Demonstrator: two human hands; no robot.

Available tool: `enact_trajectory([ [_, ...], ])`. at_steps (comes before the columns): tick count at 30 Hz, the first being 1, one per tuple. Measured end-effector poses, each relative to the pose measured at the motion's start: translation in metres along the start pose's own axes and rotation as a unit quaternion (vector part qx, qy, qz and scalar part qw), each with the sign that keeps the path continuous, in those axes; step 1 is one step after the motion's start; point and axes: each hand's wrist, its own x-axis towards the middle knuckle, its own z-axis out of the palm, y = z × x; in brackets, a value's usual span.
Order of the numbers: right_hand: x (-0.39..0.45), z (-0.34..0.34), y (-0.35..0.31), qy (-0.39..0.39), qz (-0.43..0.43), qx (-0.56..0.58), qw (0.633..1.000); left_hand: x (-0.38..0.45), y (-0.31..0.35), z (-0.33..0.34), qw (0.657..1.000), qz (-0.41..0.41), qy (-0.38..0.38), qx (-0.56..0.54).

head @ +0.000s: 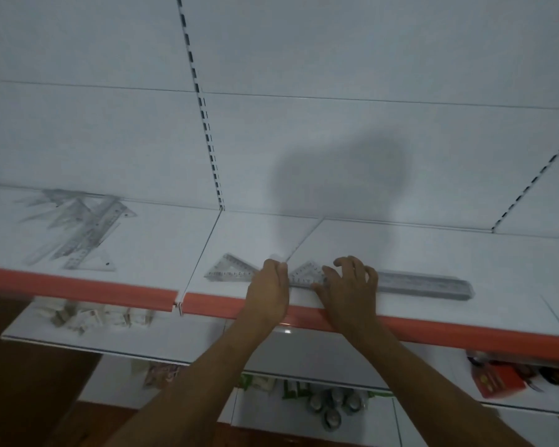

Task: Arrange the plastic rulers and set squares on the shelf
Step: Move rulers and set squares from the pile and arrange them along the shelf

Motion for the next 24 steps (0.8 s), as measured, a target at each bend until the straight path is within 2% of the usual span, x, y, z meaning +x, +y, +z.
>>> enact_trajectory([
  [14,-0.001,0.007,-0.006,-0.032,0.017,0.001,0.999,-0.005,-0.010,-0.002,0.999,0.038,-0.021,-0.033],
  [17,-0.003,0.002,-0.003,0.012,0.020,0.036,0.999,-0.004,-0.010,-0.004,0.998,0.062,-0.016,-0.017],
  [20,-0.002,-0.014,0.008,0.079,0.027,0.122,0.989,-0.001,-0.005,-0.010,0.993,0.115,-0.001,0.006],
  [24,0.010,-0.041,0.035,0.121,0.022,0.164,0.979,0.005,0.012,-0.010,0.986,0.162,-0.029,0.041],
])
